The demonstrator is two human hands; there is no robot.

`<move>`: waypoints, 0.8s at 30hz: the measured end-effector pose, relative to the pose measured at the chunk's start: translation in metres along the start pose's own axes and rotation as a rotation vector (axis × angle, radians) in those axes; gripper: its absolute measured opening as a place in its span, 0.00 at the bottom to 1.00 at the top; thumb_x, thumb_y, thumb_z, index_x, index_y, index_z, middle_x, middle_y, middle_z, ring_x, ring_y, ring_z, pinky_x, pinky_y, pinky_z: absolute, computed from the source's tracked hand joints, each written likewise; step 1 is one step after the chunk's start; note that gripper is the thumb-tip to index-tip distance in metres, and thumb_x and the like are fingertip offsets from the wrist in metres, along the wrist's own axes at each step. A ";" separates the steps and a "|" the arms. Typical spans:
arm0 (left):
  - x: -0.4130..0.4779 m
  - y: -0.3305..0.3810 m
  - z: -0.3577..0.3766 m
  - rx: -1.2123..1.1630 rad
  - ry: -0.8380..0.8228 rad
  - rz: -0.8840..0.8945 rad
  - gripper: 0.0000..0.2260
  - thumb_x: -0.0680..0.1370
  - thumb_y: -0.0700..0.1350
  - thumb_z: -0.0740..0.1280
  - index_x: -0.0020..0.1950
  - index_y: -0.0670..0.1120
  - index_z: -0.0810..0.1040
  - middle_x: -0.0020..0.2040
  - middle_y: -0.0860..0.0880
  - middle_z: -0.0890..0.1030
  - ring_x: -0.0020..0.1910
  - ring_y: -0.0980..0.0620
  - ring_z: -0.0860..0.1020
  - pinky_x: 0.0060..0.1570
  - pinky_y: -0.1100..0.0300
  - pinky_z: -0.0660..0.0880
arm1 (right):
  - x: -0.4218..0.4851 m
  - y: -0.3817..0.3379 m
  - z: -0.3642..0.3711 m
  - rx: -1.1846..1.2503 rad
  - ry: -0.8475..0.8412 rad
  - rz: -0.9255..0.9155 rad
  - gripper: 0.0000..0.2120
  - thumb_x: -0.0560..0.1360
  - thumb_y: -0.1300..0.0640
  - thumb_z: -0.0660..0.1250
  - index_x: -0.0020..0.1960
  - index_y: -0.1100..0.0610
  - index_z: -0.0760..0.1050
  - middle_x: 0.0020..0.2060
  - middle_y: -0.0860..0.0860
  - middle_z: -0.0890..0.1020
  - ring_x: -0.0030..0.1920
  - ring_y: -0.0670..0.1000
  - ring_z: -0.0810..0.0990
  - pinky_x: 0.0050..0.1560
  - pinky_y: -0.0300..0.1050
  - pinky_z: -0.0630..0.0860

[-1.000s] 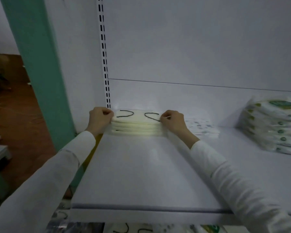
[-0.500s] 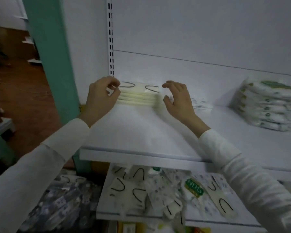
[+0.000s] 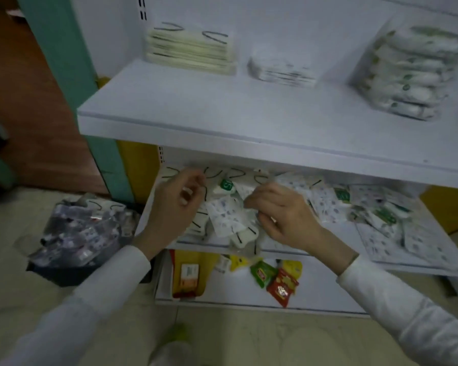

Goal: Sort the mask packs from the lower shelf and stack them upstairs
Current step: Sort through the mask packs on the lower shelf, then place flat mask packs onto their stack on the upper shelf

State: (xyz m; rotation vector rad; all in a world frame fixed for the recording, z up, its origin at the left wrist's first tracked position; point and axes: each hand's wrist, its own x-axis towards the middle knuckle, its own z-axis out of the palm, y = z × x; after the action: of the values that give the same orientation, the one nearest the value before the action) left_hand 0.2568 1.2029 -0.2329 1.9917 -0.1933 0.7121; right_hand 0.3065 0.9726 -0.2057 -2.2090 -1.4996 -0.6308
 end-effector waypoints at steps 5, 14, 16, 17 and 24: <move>-0.064 -0.070 0.026 0.050 -0.053 -0.333 0.12 0.74 0.30 0.66 0.46 0.48 0.76 0.43 0.55 0.79 0.43 0.65 0.77 0.38 0.72 0.74 | -0.069 0.019 0.081 0.091 -0.299 0.382 0.13 0.69 0.61 0.58 0.41 0.58 0.82 0.39 0.51 0.84 0.42 0.54 0.80 0.38 0.43 0.79; -0.094 -0.146 0.044 0.129 -0.283 -0.523 0.12 0.74 0.29 0.65 0.45 0.46 0.76 0.42 0.49 0.79 0.39 0.64 0.75 0.39 0.72 0.70 | -0.064 0.086 0.207 0.045 -0.604 1.031 0.17 0.78 0.60 0.58 0.65 0.63 0.72 0.61 0.62 0.77 0.62 0.60 0.75 0.59 0.49 0.72; -0.095 -0.156 0.048 0.131 -0.299 -0.548 0.12 0.74 0.29 0.65 0.44 0.47 0.76 0.42 0.50 0.79 0.40 0.63 0.76 0.39 0.78 0.68 | -0.059 0.091 0.228 0.003 -0.631 1.132 0.15 0.78 0.58 0.57 0.62 0.63 0.73 0.59 0.62 0.77 0.61 0.61 0.75 0.57 0.49 0.73; -0.096 -0.160 0.049 0.125 -0.307 -0.543 0.12 0.74 0.29 0.65 0.44 0.47 0.76 0.41 0.51 0.79 0.40 0.63 0.77 0.39 0.79 0.68 | -0.058 0.092 0.238 -0.033 -0.647 1.174 0.15 0.78 0.56 0.57 0.61 0.62 0.72 0.59 0.61 0.77 0.61 0.61 0.74 0.57 0.49 0.72; -0.101 -0.178 0.050 0.146 -0.385 -0.445 0.11 0.74 0.32 0.66 0.45 0.49 0.77 0.42 0.53 0.81 0.43 0.54 0.79 0.44 0.61 0.75 | -0.048 0.080 0.270 -0.146 -0.577 1.397 0.26 0.73 0.53 0.67 0.66 0.58 0.62 0.61 0.58 0.74 0.63 0.61 0.72 0.63 0.52 0.66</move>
State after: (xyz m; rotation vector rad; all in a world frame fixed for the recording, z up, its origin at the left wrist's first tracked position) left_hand 0.2687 1.2366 -0.4406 2.1942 0.0795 0.0572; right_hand 0.4050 1.0579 -0.4601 -2.9192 0.2204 0.3934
